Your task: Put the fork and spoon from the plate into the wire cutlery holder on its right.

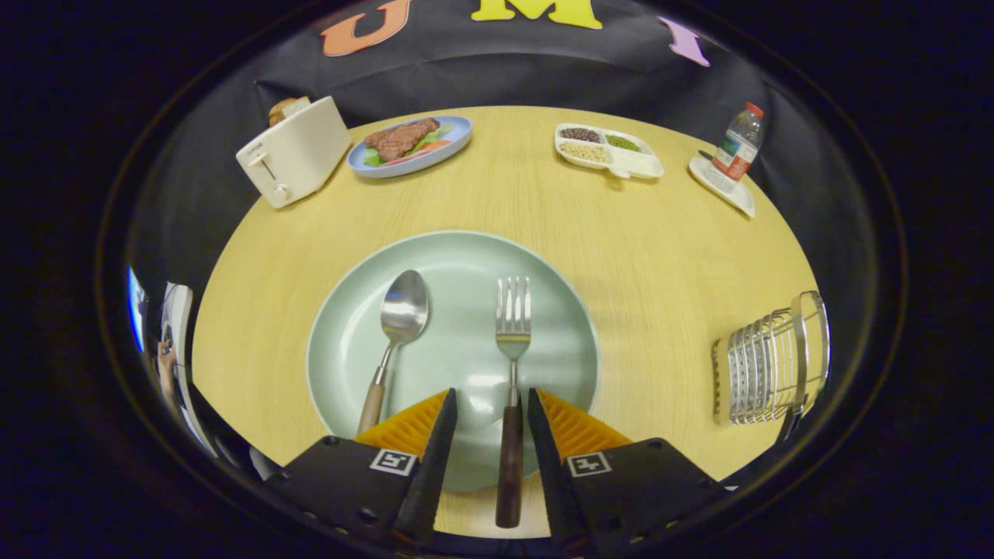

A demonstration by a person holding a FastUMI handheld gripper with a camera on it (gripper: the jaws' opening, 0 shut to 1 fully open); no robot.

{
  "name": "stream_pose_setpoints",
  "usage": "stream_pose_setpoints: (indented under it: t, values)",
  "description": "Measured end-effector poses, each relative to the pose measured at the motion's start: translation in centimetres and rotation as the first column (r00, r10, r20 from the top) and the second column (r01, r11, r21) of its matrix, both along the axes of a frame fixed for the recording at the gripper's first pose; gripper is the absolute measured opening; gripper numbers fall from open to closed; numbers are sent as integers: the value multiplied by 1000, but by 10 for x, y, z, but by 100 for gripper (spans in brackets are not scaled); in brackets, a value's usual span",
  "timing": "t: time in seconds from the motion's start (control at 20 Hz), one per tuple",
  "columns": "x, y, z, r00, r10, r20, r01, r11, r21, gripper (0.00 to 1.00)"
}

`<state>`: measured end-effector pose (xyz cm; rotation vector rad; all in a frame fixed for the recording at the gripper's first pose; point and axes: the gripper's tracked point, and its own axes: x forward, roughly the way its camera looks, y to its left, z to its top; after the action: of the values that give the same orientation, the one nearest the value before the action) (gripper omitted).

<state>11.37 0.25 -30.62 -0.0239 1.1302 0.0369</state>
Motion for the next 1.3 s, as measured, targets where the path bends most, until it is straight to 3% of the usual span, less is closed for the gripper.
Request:
stream_pose_setpoints:
  t: [0.1,0.2,0.3,0.35,0.4,0.55,1.3]
  values:
    - [-1,-1,1,1000,-7,-3,7,1000,-2,43]
    - [2,-2,-1,1000,-9,-8,9,1000,7,38]
    - [2,-2,-3,1000,-8,-11,8,1000,7,24]
    - [1,-1,-1,1000,-7,-15,7,1000,15,24]
    - [-1,1,-4,1000,-9,-15,9,1000,18,12]
    - [0,-1,-3,1000,1,-13,-1,1000,18,2]
    - [-16,-34,76,985,-10,171,-5,996,84,2]
